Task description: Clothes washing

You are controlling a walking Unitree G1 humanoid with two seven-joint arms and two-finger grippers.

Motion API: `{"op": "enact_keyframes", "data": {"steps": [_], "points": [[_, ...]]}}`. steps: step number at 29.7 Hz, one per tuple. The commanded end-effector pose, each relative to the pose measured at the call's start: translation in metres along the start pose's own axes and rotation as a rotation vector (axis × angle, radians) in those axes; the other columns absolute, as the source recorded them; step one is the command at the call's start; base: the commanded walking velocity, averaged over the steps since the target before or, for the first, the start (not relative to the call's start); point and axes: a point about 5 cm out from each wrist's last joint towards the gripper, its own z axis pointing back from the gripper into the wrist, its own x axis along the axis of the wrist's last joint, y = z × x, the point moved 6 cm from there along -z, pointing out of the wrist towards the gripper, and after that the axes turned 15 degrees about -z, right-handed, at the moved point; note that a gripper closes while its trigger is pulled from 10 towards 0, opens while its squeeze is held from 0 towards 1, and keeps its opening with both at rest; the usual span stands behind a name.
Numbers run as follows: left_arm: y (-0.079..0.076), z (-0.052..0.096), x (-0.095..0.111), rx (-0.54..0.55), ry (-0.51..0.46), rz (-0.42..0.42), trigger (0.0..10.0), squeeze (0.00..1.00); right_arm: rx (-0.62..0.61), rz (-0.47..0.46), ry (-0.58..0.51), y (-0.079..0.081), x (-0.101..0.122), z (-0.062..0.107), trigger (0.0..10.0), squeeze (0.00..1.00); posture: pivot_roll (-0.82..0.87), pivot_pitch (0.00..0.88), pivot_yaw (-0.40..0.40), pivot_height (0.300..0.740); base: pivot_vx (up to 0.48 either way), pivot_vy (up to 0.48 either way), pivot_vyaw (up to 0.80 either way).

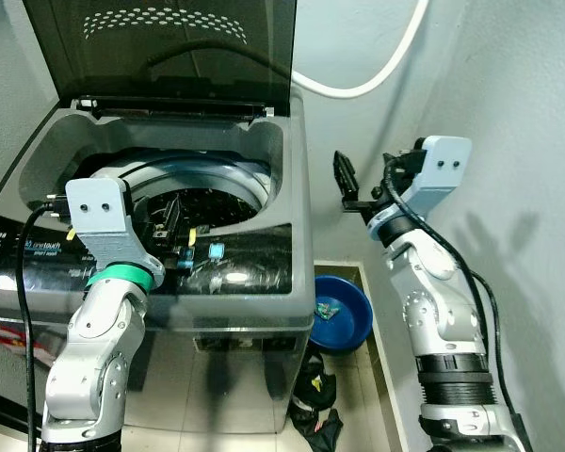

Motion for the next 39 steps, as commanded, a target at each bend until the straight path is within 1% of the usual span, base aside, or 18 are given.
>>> {"op": "enact_keyframes", "data": {"steps": [1, 17, 18, 21, 23, 24, 26, 31, 39], "points": [[0.003, 0.001, -0.003, 0.015, 0.012, -0.013, 10.0, 0.0, 0.008, -0.017, 0.015, 0.002, -0.004, 0.0, 10.0, 0.0, 0.13, 0.045, 0.012, 0.74, 0.0, 0.0, 0.0], [0.007, 0.003, -0.002, 0.024, 0.007, -0.022, 10.0, 0.0, 0.04, -0.023, 0.021, 0.009, -0.006, -0.001, 10.0, 0.0, 0.14, 0.034, 0.0, 0.74, 0.0, 0.0, 0.0], [0.007, 0.003, -0.002, 0.023, 0.006, -0.023, 10.0, 0.0, 0.054, -0.003, 0.023, 0.011, -0.006, -0.001, 10.0, 0.0, 0.14, 0.03, -0.001, 0.74, 0.0, 0.0, 0.0], [0.006, 0.002, -0.002, 0.021, 0.004, -0.026, 10.0, 0.0, 0.062, 0.008, 0.024, 0.013, -0.006, -0.001, 10.0, 0.0, 0.14, 0.03, -0.001, 0.74, 0.0, 0.0, 0.57], [0.004, 0.002, -0.001, 0.011, -0.003, -0.042, 10.0, 0.0, 0.102, 0.021, 0.003, 0.021, -0.002, -0.001, 10.0, 0.0, 0.14, 0.027, -0.001, 0.74, 0.0, 0.0, 0.8], [0.004, 0.002, -0.001, 0.011, -0.003, -0.042, 10.0, 0.0, 0.102, 0.021, 0.003, 0.021, -0.002, -0.001, 10.0, 0.0, 0.14, 0.027, -0.001, 0.74, 0.0, 0.0, 0.8], [0.003, 0.002, -0.001, 0.002, -0.003, -0.057, 10.0, 0.0, 0.13, 0.012, -0.024, 0.027, 0.003, -0.001, 10.0, 0.0, 0.14, 0.025, 0.004, 0.74, 0.0, 0.0, 0.8], [0.004, 0.001, 0.002, -0.001, -0.009, -0.066, 10.0, 0.0, 0.14, -0.003, -0.033, 0.029, 0.004, -0.001, 10.0, 0.0, 0.15, 0.03, 0.004, 0.74, 0.0, 0.0, 0.8], [0.003, 0.001, 0.001, -0.003, -0.006, -0.071, 10.0, 0.0, 0.143, 0.0, -0.031, 0.03, 0.004, -0.002, 10.0, 0.0, 0.15, 0.037, 0.002, 0.74, 0.0, 0.0, 0.8]]}}
